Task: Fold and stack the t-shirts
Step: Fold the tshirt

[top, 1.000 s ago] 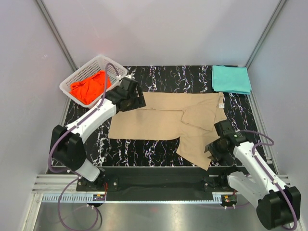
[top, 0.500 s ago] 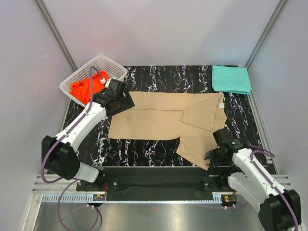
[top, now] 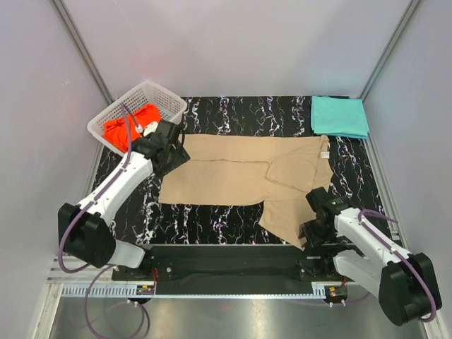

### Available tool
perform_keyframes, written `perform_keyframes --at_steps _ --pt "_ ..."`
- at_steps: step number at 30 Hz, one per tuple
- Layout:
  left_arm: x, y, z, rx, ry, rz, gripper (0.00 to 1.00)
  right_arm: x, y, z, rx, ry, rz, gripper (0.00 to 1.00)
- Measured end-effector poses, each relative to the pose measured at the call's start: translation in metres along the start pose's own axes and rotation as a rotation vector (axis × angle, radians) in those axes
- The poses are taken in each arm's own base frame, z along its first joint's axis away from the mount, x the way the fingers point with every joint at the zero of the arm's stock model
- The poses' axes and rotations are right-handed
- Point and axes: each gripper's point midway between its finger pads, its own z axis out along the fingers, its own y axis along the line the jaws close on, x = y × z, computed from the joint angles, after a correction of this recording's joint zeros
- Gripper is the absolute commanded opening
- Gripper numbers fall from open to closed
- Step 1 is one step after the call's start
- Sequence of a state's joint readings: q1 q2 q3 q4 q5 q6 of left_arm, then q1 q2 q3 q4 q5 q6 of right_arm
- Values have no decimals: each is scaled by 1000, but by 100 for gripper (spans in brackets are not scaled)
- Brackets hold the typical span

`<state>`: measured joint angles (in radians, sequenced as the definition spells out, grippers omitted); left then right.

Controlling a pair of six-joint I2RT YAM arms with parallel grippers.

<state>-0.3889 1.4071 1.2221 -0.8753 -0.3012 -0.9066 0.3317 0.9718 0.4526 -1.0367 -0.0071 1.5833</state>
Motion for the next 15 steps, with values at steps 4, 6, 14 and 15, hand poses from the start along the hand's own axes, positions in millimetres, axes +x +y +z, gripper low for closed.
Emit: perform_keyframes --at_steps 4,6,14,15 --pt "8 14 1 -31 -1 -51 73 -3 2 2 0 -21 -5 37" --pt "13 26 2 -61 3 -80 73 -4 4 2 3 -28 -9 28" --pt "19 56 -11 -82 -60 -228 71 -8 8 1 -7 -62 -10 0" --pt "18 59 -13 -80 -73 -246 71 -9 8 1 -9 -67 -10 0"
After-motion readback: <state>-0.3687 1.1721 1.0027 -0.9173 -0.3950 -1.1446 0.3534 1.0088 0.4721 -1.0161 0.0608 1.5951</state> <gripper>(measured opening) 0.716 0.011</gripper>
